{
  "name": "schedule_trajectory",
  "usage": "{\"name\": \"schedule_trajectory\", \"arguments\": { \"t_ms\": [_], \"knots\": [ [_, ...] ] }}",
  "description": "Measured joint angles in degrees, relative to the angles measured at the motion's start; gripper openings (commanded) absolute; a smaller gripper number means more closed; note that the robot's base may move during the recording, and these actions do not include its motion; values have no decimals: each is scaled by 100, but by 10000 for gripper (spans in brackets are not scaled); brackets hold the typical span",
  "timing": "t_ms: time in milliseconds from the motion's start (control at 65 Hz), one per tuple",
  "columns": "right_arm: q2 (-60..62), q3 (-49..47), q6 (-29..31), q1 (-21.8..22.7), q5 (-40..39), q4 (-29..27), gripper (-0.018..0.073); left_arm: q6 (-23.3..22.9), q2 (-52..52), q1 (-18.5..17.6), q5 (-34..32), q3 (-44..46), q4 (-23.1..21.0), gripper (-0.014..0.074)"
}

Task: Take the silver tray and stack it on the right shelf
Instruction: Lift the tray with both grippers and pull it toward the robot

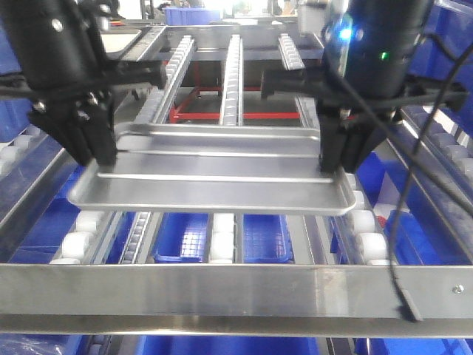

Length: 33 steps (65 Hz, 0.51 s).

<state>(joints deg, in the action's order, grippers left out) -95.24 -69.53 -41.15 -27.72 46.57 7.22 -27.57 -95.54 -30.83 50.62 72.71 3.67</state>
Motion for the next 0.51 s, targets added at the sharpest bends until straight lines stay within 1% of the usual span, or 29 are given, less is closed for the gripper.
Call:
{"name": "schedule_trajectory", "arguments": {
  "t_ms": [108,246,323,507],
  "knots": [
    [179,29,0,-12,143,-150,60,9,191,-61,131,-65,-54,-100],
    [370,351,-10,-172,273,-179,60,-44,449,-322,86,-503,-106,-100],
    [477,579,-25,-304,322,-179,60,-196,574,-466,25,-794,-135,-100],
    [950,1209,-425,-662,248,-191,60,-667,941,-796,-53,-1459,-156,-100]
  ]
}}
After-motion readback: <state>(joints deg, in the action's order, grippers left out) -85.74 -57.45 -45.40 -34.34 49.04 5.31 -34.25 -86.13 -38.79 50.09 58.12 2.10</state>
